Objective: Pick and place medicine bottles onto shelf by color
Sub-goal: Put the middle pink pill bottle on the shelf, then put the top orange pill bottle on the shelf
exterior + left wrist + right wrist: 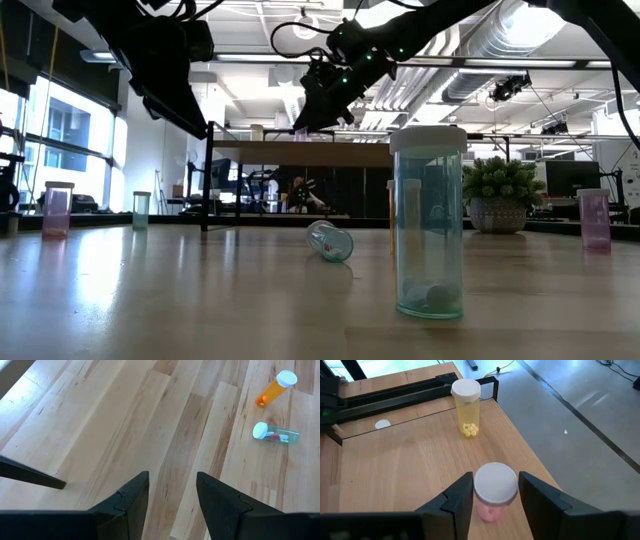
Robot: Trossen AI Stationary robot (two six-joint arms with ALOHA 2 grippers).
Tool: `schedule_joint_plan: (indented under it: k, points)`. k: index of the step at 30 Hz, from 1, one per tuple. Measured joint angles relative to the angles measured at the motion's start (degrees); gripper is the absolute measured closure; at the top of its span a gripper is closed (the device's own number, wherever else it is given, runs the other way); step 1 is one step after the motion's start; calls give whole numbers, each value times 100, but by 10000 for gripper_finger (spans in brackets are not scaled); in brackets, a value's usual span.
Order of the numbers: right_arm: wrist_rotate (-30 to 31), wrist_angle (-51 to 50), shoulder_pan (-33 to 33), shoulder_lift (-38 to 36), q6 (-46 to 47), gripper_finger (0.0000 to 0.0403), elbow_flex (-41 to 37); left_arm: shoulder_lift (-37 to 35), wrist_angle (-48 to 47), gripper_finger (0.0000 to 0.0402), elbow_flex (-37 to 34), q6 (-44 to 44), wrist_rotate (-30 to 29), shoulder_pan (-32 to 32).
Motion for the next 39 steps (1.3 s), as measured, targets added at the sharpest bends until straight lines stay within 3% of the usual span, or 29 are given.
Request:
schedule_joint_plan:
  k: [16,30,39]
  points:
    - [-2,-330,50,-188,-72,253,304,2,-31,245,0,0,9,0]
    - [-4,-2516,424,-190,-611,253,1810,2,-162,245,0,0,55,-7]
    - [-11,-3820,844,-199,-905,253,2052,2,-361,245,0,-169,317,-7]
